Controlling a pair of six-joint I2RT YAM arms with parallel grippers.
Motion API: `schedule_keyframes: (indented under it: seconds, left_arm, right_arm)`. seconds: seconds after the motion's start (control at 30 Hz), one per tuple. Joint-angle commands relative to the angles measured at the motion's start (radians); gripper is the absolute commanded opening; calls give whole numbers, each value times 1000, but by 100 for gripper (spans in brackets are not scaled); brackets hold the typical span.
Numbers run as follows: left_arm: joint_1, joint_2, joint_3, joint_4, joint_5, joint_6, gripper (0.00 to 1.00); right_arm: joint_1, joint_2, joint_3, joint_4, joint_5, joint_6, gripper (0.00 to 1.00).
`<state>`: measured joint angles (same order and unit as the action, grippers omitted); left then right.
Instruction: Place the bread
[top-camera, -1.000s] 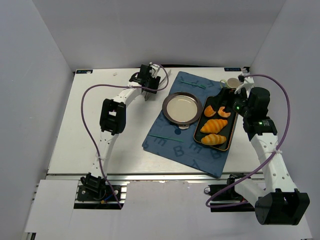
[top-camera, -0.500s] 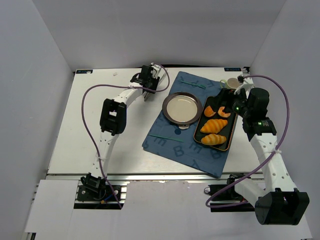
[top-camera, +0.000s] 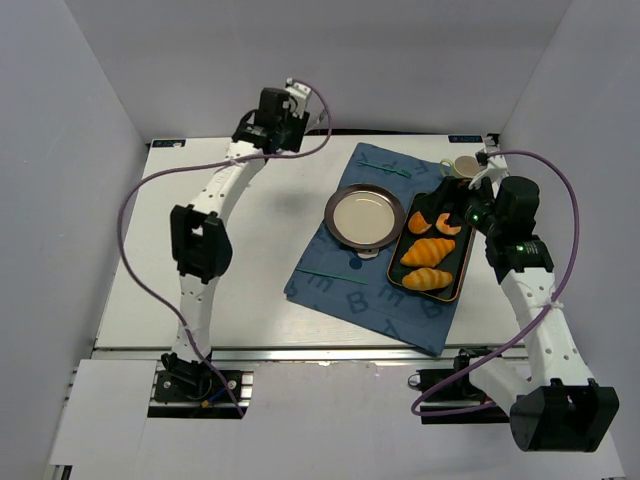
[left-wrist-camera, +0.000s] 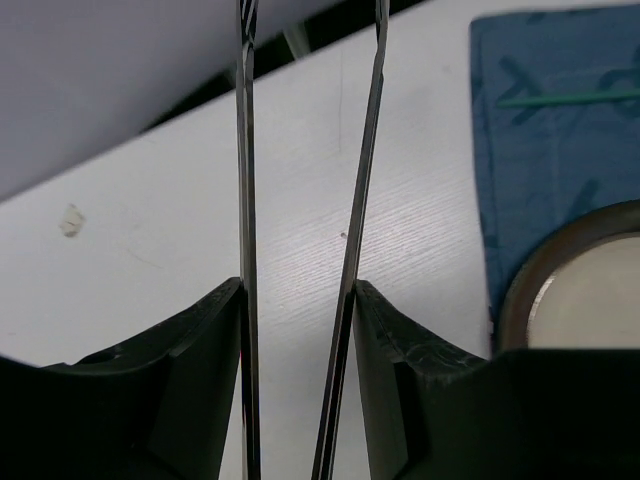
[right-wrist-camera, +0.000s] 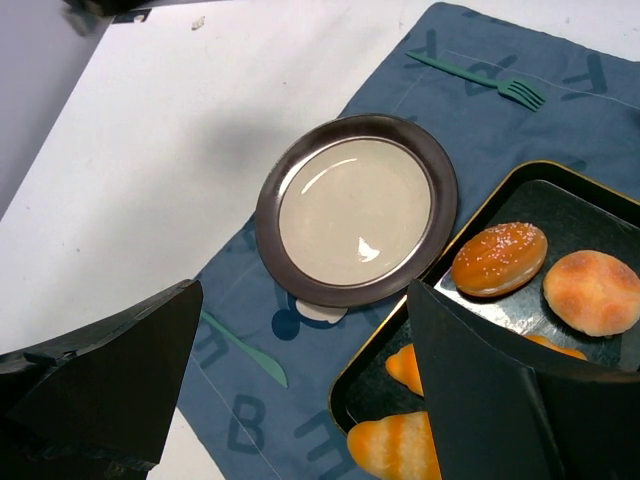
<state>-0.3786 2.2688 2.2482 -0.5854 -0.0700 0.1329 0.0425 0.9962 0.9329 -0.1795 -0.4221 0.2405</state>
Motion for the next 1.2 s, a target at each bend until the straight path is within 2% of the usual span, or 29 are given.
schedule_keyframes:
  seconds: [0.0,0.1,0.23,0.33,0.47,0.57,0.7,0.93,1.17]
  left_arm:
    - [3,-193,-18,-60,61,10,56]
    - [-2,-297,-90,-92,195,30,56]
    - [-31,-406,-131,-261,354,106,56]
    - [-92,-468,-212,-318,375,149,56]
    - [-161,-587,-373,-294,398,154,56]
    - [-227,-615,-462,-262,406,122,56]
    - [-350,-615,-536,-191,356,65,54]
    - [-431,-585,-587,21,239,-160,52]
    - [-496,-456,-524,94,84,-237,52]
  right_arm:
    - [5,-39,-9,40,-12,20,89]
    - [5,-62,-20,35,17,29,89]
    - [5,-93,23,-46,138,33,89]
    - [5,-136,87,-110,256,65,89]
    - [5,-217,168,-204,403,137,89]
    - [5,-243,262,-297,522,167,89]
    - [5,-264,369,-376,585,171,89]
    - [5,-314,406,-422,585,172,89]
    - [5,-324,412,-436,589,166,89]
